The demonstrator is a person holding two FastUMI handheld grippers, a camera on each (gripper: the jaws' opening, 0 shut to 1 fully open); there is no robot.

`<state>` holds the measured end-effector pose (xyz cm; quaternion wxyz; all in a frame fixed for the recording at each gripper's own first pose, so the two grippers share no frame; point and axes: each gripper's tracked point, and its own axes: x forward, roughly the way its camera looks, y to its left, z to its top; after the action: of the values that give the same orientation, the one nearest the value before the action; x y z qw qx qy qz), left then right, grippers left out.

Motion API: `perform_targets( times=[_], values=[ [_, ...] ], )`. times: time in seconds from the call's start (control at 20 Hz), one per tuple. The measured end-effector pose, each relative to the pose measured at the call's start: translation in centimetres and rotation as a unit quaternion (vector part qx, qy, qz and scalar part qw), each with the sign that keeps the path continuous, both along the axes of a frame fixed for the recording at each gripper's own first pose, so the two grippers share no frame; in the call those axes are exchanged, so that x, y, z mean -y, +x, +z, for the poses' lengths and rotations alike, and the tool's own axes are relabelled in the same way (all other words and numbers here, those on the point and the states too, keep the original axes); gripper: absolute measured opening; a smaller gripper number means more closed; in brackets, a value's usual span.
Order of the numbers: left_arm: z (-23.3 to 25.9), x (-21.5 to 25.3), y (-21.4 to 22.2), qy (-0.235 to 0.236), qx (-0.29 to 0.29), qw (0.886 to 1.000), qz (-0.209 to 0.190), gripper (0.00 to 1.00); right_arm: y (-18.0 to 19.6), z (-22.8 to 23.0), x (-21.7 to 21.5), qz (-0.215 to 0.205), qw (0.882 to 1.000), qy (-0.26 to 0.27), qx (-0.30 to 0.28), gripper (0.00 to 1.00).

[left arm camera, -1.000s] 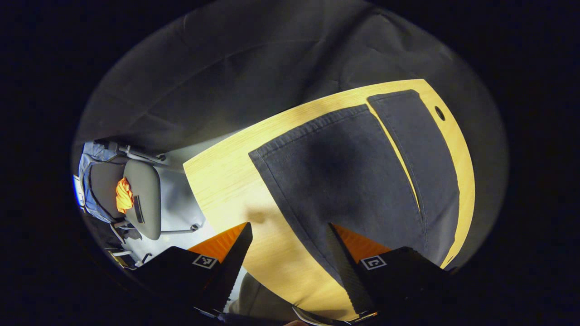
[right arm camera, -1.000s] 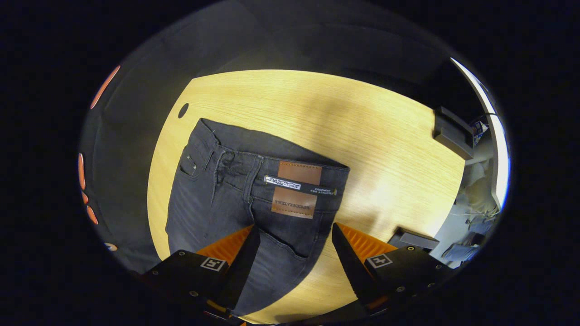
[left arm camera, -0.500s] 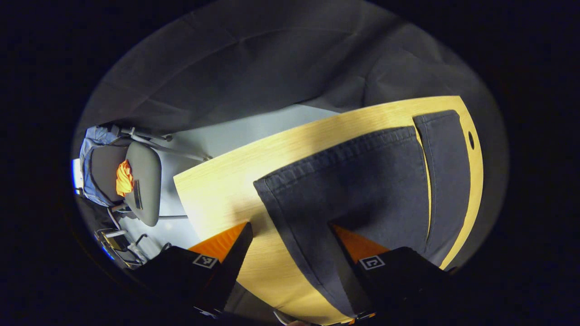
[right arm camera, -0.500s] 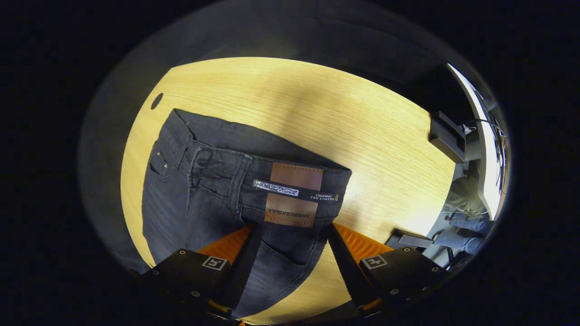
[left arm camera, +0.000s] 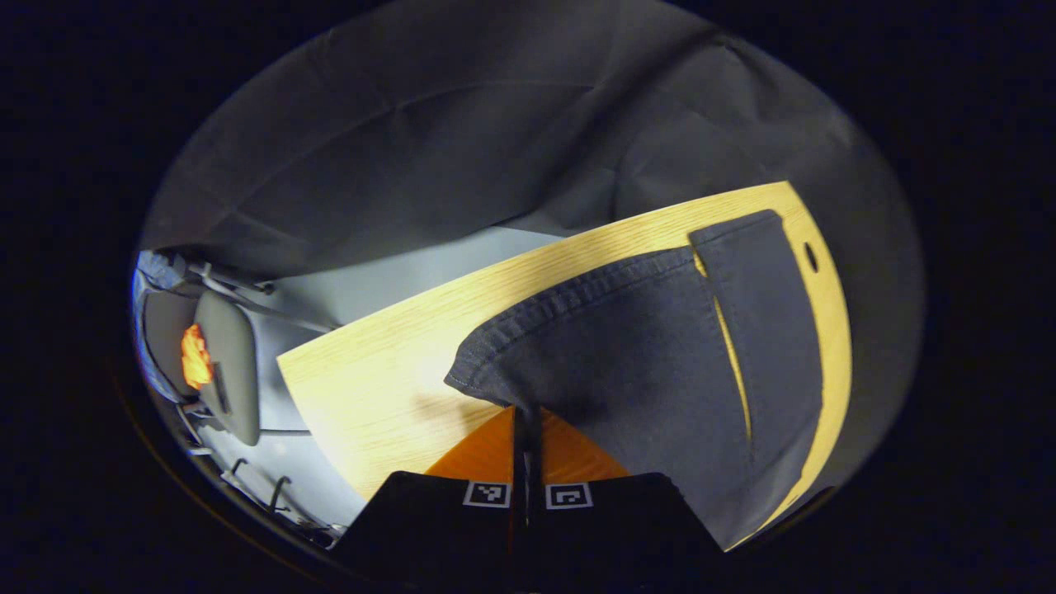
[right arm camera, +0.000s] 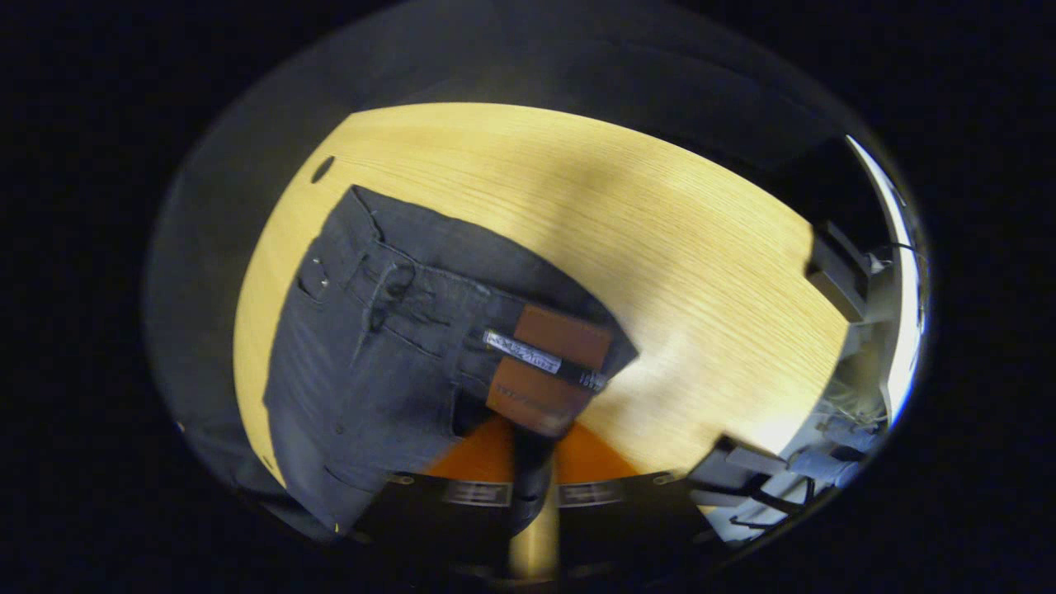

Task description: Grasp the waist and the cuffs of the jeans and fold them to make the two legs overlap; first hold the waist and fold one-third of the jeans toward the cuffs, then hold the cuffs and fold the remaining one-third in the same direction to finish folding.

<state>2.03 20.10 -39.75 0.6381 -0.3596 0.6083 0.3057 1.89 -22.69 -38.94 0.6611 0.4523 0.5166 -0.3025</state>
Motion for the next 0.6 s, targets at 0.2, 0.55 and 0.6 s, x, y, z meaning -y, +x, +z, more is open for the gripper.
perform_targets(
  times=[0.2, 0.55, 0.6],
  values=[
    [3.2, -0.7, 1.7, -0.001, 0.072, 0.997, 0.006, 0.01, 1.2, 1.2, -0.3, -0.038, 0.995, 0.030, 0.085, 0.05],
    [9.1, -0.3, 8.3, 0.006, 0.177, 0.982, -0.062, 0.01, 4.1, 6.4, -0.9, -0.029, 0.990, 0.036, 0.133, 0.05],
    [9.5, -0.5, 9.4, 0.013, 0.188, 0.979, -0.076, 0.01, 4.7, 7.0, -0.9, -0.033, 0.989, 0.037, 0.137, 0.04]
  ],
)
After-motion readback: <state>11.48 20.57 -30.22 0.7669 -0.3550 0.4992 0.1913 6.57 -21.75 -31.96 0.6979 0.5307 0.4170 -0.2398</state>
